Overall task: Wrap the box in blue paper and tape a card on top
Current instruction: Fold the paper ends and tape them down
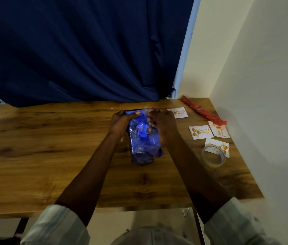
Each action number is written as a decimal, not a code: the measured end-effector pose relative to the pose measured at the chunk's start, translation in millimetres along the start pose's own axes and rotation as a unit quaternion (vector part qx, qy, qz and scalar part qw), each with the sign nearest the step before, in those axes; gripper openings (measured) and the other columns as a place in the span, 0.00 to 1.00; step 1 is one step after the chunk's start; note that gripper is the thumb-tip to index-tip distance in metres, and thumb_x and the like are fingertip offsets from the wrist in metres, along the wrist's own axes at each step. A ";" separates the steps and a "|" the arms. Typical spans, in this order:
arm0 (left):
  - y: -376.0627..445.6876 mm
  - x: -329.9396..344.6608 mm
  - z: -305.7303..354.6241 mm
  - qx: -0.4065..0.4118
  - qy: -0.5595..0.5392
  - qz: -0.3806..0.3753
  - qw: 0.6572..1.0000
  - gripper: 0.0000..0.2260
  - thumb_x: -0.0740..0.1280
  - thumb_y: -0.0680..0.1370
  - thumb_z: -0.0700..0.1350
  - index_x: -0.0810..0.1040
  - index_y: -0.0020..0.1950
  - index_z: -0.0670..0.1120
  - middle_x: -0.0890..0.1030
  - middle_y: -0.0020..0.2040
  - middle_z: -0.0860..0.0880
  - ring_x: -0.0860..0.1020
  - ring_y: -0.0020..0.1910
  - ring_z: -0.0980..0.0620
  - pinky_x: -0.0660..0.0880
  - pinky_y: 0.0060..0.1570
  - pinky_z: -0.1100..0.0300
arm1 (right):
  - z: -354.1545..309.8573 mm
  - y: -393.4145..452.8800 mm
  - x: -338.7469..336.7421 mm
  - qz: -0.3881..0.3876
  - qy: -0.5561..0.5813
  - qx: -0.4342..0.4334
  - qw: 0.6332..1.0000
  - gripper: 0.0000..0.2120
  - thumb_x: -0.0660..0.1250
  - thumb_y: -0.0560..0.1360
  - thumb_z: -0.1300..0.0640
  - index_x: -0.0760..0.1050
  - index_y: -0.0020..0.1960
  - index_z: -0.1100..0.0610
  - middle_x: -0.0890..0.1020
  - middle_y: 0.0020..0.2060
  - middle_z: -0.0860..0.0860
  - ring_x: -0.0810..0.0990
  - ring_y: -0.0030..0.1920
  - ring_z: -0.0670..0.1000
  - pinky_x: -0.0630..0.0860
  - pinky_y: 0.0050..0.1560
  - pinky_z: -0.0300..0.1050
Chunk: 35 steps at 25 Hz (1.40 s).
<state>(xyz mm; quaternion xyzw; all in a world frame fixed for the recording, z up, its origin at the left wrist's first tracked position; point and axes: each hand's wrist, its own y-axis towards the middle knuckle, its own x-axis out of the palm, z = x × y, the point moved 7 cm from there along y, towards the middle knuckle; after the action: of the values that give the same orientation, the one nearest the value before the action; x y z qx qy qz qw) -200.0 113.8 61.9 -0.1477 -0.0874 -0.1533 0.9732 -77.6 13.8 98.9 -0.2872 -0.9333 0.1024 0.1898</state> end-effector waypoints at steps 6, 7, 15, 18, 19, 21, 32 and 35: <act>-7.7 4.1 -2.3 0.005 -0.014 -0.001 1.000 0.15 0.73 0.72 0.37 0.77 0.56 0.37 0.85 0.45 0.41 0.84 0.39 0.48 0.78 0.33 0.60 | 0.0 3.3 3.6 0.069 -0.104 -0.075 0.989 0.09 0.66 0.76 0.64 0.76 0.37 0.57 0.76 0.30 0.49 0.72 0.30 0.46 0.68 0.29 0.41; -9.2 4.9 -1.9 0.006 -0.015 -0.003 1.000 0.15 0.73 0.72 0.37 0.77 0.57 0.37 0.85 0.45 0.41 0.85 0.39 0.48 0.78 0.33 0.61 | -3.7 3.7 5.1 0.077 -0.140 -0.103 0.982 0.09 0.65 0.76 0.64 0.77 0.38 0.57 0.78 0.31 0.48 0.74 0.32 0.45 0.71 0.32 0.40; -6.5 1.1 -4.1 0.021 0.010 -0.006 1.000 0.18 0.75 0.71 0.40 0.77 0.58 0.37 0.85 0.48 0.42 0.84 0.43 0.46 0.79 0.39 0.57 | -1.6 13.1 8.6 0.107 -0.206 -0.135 0.963 0.13 0.64 0.77 0.62 0.73 0.33 0.56 0.75 0.28 0.49 0.71 0.30 0.46 0.70 0.33 0.42; -6.1 2.9 -2.9 0.030 0.013 -0.009 0.999 0.18 0.76 0.70 0.40 0.78 0.57 0.38 0.85 0.48 0.42 0.84 0.45 0.45 0.79 0.41 0.56 | -1.9 15.7 8.5 0.121 -0.222 -0.132 0.959 0.15 0.65 0.77 0.61 0.72 0.32 0.52 0.76 0.30 0.47 0.73 0.31 0.44 0.70 0.35 0.39; -6.1 3.8 -3.0 0.032 0.016 -0.010 0.999 0.17 0.76 0.70 0.40 0.78 0.57 0.38 0.85 0.48 0.42 0.84 0.45 0.46 0.79 0.42 0.56 | -2.7 16.1 8.3 0.129 -0.235 -0.136 0.954 0.14 0.65 0.77 0.61 0.73 0.33 0.53 0.77 0.31 0.47 0.73 0.32 0.43 0.70 0.35 0.38; -6.0 5.2 -4.1 0.030 0.009 -0.016 0.999 0.17 0.75 0.71 0.40 0.77 0.58 0.37 0.85 0.49 0.41 0.84 0.46 0.45 0.80 0.42 0.56 | -4.6 15.0 8.0 0.149 -0.263 -0.145 0.942 0.11 0.64 0.77 0.61 0.75 0.36 0.56 0.78 0.33 0.48 0.73 0.32 0.41 0.67 0.31 0.33; 2.4 5.3 -4.0 0.029 0.002 -0.015 0.999 0.15 0.74 0.72 0.40 0.78 0.56 0.38 0.85 0.48 0.42 0.84 0.46 0.44 0.80 0.45 0.53 | -10.3 16.7 13.0 0.187 -0.375 -0.237 0.877 0.05 0.61 0.78 0.61 0.75 0.46 0.59 0.77 0.46 0.53 0.67 0.40 0.42 0.63 0.40 0.29; 3.7 4.9 -2.5 0.036 0.002 -0.019 0.999 0.13 0.74 0.72 0.40 0.79 0.54 0.39 0.85 0.47 0.42 0.84 0.46 0.44 0.81 0.47 0.52 | -10.7 13.9 14.7 0.205 -0.378 -0.254 0.866 0.05 0.61 0.79 0.61 0.75 0.50 0.61 0.76 0.49 0.54 0.69 0.41 0.44 0.64 0.41 0.28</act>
<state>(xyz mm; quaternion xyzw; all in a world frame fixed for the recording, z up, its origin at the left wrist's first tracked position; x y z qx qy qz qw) -193.9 115.1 59.7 -0.1106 -0.0937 -0.1687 0.9750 -77.5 34.4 108.8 -0.4496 -0.8472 -0.0012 -0.2829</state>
